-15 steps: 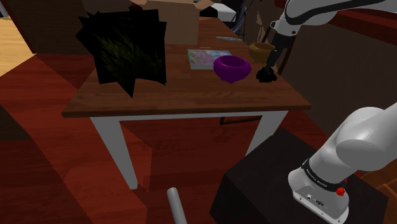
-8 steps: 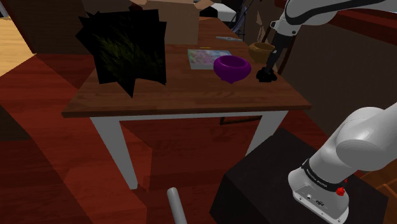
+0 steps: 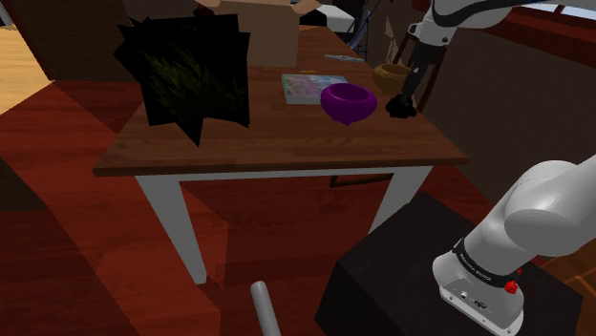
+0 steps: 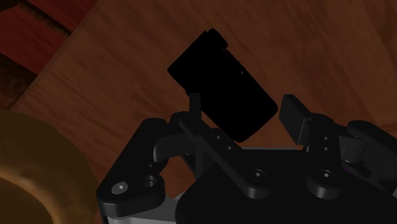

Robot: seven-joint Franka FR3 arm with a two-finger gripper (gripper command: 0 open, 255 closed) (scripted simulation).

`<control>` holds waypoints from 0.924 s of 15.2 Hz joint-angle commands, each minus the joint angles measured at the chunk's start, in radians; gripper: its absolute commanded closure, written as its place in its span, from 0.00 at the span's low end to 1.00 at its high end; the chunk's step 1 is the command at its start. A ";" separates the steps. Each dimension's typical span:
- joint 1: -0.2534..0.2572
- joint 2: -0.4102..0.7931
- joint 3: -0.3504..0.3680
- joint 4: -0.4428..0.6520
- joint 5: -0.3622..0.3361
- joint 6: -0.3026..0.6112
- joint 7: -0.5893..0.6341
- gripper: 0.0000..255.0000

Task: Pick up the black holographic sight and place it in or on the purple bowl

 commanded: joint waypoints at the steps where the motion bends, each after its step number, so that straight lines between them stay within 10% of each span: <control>1: 0.001 -0.003 0.004 0.024 0.001 -0.027 0.002 1.00; 14: 0.008 -0.004 0.019 0.198 0.010 -0.202 0.005 1.00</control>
